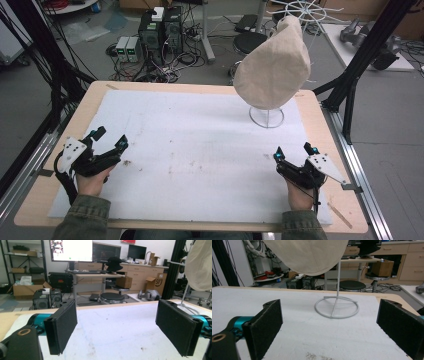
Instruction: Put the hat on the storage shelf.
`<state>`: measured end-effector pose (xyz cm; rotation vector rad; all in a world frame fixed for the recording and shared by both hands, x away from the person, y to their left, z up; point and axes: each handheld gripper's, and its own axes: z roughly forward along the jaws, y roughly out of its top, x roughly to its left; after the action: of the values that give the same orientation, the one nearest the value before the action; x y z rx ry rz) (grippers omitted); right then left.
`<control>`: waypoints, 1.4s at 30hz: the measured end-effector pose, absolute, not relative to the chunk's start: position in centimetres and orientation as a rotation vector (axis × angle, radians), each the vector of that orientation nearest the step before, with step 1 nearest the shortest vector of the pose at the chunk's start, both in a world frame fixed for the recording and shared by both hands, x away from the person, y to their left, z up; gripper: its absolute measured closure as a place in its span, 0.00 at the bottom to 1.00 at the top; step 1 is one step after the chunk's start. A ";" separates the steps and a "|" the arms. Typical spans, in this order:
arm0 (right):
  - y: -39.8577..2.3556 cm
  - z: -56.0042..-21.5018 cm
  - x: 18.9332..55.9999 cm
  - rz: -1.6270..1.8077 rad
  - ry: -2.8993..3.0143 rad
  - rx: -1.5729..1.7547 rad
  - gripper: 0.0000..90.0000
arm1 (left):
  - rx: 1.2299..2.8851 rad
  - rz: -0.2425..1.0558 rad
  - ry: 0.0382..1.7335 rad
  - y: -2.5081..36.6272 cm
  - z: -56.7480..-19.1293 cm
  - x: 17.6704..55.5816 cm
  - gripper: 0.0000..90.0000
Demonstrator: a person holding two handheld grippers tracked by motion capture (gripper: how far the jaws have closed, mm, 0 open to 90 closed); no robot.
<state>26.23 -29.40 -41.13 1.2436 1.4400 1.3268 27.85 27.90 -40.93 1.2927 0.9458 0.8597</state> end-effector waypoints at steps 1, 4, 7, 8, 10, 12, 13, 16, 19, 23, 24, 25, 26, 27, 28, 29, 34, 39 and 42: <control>-29.4 -41.1 26.3 1.324 1.441 1.239 0.06 | 1.296 0.861 0.952 28.2 -41.1 27.7 0.20; -29.4 -41.1 26.2 1.325 1.442 1.241 0.06 | 1.296 0.880 0.976 28.7 -41.4 27.3 0.19; -29.4 -41.2 26.3 1.325 1.442 1.240 0.06 | 1.283 0.872 0.997 29.2 -41.6 26.9 0.19; -29.3 -41.2 26.3 1.325 1.443 1.240 0.06 | 1.283 0.876 1.000 29.4 -41.7 26.8 0.19; -29.3 -41.2 26.3 1.320 1.446 1.239 0.06 | 1.284 0.879 1.004 29.5 -41.9 26.6 0.19; -29.3 -41.2 26.3 1.323 1.445 1.244 0.06 | 1.284 0.879 1.009 29.6 -42.0 26.5 0.19; -29.3 -41.2 26.3 1.321 1.446 1.241 0.06 | 1.283 0.881 1.008 29.7 -42.1 26.5 0.19; -29.3 -41.2 26.2 1.323 1.449 1.246 0.06 | 1.283 0.886 1.006 29.7 -42.1 26.4 0.19; -29.3 -41.1 26.0 1.325 1.444 1.242 0.06 | 1.281 0.880 1.001 29.7 -42.1 26.3 0.19; -29.2 -41.1 25.9 1.323 1.443 1.236 0.06 | 1.287 0.875 0.994 29.6 -42.0 26.2 0.19; -29.2 -41.1 25.8 1.324 1.446 1.239 0.06 | 1.279 0.873 0.993 29.6 -42.0 26.2 0.19; -29.2 -41.1 25.8 1.324 1.446 1.239 0.06 | 1.277 0.874 0.993 29.7 -42.0 26.2 0.19; -29.2 -41.1 25.8 1.325 1.446 1.239 0.06 | 1.278 0.876 0.994 29.7 -41.9 26.2 0.19; -29.2 -41.1 25.8 1.323 1.447 1.239 0.06 | 1.273 0.872 0.994 29.7 -42.0 26.2 0.19; -29.2 -41.1 25.8 1.324 1.447 1.240 0.06 | 1.274 0.869 0.993 29.8 -42.0 26.2 0.19; -29.2 -41.1 25.8 1.324 1.444 1.240 0.06 | 1.273 0.868 0.995 29.8 -42.0 26.2 0.19; -29.3 -41.1 25.9 1.325 1.448 1.242 0.06 | 1.279 0.860 1.004 29.9 -42.2 26.4 0.19; -29.3 -41.1 25.9 1.326 1.449 1.241 0.06 | 1.292 0.856 0.999 29.8 -42.2 26.4 0.19; -29.4 -41.2 26.0 1.324 1.449 1.239 0.06 | 1.302 0.857 0.997 29.8 -42.2 26.5 0.18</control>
<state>25.97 -29.35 -41.15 1.2393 1.4494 1.3236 26.54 29.75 -42.25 1.3016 0.9966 0.8568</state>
